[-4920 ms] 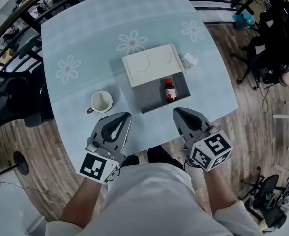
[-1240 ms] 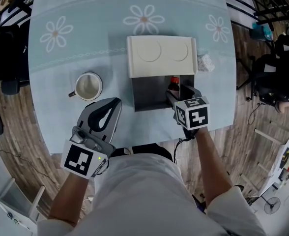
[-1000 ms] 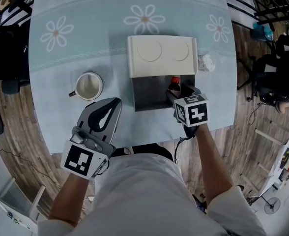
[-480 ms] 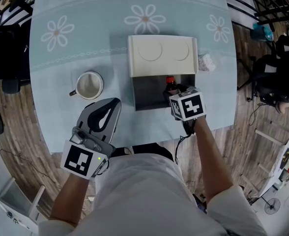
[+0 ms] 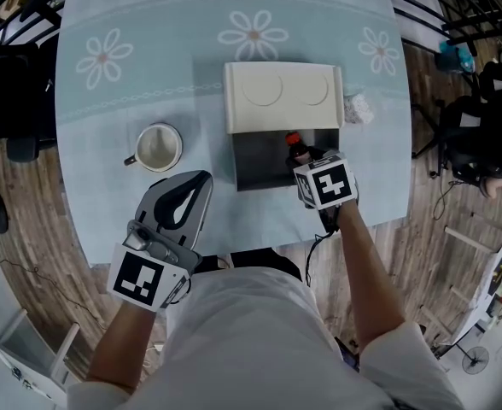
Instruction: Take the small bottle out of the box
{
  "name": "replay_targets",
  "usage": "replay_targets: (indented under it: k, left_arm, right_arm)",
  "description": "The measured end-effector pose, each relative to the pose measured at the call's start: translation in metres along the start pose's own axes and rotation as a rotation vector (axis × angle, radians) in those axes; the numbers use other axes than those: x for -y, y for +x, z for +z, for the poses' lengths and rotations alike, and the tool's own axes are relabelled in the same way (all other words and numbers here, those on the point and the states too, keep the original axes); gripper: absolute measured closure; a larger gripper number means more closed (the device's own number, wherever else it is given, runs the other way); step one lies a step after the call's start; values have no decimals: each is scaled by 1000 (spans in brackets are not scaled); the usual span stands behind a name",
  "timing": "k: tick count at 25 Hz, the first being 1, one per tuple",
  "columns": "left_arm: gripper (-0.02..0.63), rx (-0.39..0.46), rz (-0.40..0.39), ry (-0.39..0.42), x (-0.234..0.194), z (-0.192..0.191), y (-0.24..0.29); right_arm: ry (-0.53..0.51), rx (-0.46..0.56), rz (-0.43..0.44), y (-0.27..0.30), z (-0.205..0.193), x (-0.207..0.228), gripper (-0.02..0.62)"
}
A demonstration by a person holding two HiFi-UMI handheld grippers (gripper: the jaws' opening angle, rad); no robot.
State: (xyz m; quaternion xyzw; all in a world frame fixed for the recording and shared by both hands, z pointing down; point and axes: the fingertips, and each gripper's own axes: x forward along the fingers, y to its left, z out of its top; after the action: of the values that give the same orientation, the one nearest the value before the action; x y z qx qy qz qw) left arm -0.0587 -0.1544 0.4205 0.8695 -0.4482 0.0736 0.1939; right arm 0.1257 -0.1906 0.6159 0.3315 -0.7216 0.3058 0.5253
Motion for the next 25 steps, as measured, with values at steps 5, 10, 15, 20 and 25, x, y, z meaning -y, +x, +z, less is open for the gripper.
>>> replay_targets:
  k: [5,10,15,20,25]
  left_arm:
    - [584,3,-3,15,5,7,-1]
    - [584,6,-13,35,11,14,-4]
    - [584,14,-26,64,19,24,-7]
    - [584,18,-40,87,27,32,-10]
    - [584,20,-54,104,33,38,-13]
  right_arm:
    - [20,31,15,-8,3,-1,373]
    - [39,75,19,-19,6,-2,374]
    - [66,138,19,-36,10,-3,379]
    - [146,178,46,-42,6,-1,382]
    - [246,237,97,-51,6,-1,383]
